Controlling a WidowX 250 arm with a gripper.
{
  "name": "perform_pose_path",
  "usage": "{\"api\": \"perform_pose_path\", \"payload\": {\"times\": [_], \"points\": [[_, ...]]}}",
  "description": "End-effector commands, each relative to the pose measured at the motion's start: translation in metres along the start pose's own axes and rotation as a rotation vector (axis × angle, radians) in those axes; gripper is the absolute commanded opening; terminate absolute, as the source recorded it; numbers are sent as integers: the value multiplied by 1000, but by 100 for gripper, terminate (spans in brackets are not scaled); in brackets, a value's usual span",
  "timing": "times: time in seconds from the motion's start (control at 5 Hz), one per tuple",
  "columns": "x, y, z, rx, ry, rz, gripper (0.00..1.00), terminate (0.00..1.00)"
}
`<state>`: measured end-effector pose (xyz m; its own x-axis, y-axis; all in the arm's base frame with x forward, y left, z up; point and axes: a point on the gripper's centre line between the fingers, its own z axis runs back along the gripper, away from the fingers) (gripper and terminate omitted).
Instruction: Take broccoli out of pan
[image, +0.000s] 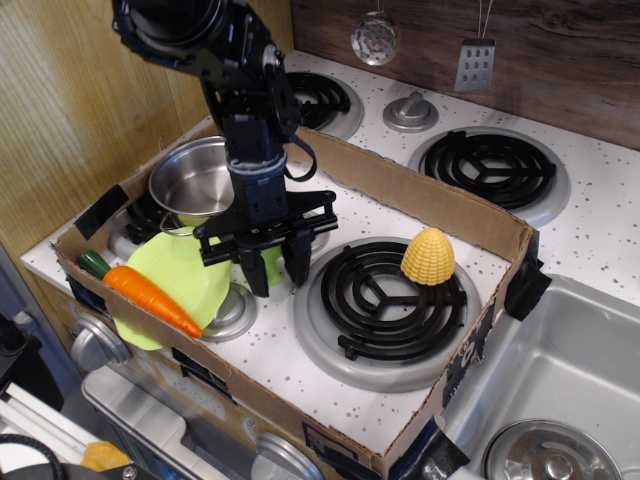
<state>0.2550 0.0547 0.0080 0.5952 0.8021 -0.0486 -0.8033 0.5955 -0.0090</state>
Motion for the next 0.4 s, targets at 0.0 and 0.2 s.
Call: {"api": "perform_pose_path", "payload": {"times": [0.0,0.2], "points": [[-2,-10,46,8,-43,38,100,0],[1,-11,71,30,-64,46,100,0]]}}
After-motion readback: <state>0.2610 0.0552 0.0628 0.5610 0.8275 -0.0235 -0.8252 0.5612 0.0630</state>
